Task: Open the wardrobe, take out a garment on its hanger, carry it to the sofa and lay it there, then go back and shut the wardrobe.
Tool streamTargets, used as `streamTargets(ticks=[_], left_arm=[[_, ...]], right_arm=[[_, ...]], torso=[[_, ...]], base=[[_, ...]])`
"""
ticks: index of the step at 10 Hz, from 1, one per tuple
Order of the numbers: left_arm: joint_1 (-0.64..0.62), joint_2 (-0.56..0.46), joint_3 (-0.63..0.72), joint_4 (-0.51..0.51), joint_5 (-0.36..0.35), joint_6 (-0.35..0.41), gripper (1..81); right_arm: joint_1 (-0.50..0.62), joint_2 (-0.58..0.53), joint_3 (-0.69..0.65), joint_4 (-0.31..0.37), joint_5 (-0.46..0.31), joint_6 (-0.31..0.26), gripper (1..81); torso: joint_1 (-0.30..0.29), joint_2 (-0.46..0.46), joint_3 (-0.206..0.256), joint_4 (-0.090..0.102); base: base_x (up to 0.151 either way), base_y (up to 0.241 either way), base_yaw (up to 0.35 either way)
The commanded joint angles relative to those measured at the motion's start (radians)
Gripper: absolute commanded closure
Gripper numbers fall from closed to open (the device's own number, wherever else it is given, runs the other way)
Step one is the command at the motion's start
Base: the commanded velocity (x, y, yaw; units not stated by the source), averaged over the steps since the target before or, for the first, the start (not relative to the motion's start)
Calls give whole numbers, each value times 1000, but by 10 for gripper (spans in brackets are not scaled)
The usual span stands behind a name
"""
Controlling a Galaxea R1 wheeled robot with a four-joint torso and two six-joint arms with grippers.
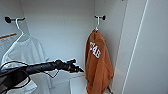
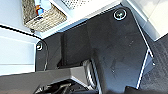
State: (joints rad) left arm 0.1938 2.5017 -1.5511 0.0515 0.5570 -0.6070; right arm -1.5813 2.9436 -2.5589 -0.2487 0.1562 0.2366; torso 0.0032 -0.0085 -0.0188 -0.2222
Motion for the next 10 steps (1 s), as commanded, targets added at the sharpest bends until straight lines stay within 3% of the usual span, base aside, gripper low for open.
streamTargets(ticks=[1,2,5,8,10], left_arm=[[-325,13,23,-82,-38,-184,10],[-365,19,22,-82,-58,-227,10],[-446,42,2,-84,-252,-399,10],[-552,109,-73,-84,-275,-470,10],[-561,126,-101,-87,-365,-502,10]], right_arm=[[43,-4,5,3,-44,4,10],[42,-2,4,2,-43,4,10],[39,-1,4,5,-43,7,10],[40,-1,8,5,-43,7,10],[40,8,5,5,-43,7,10]], torso=[[0,0,0,0],[0,0,0,0],[0,0,0,0],[0,0,0,0],[0,0,0,0]], base=[[0,0,0],[0,0,0],[0,0,0],[0,0,0],[0,0,0]])
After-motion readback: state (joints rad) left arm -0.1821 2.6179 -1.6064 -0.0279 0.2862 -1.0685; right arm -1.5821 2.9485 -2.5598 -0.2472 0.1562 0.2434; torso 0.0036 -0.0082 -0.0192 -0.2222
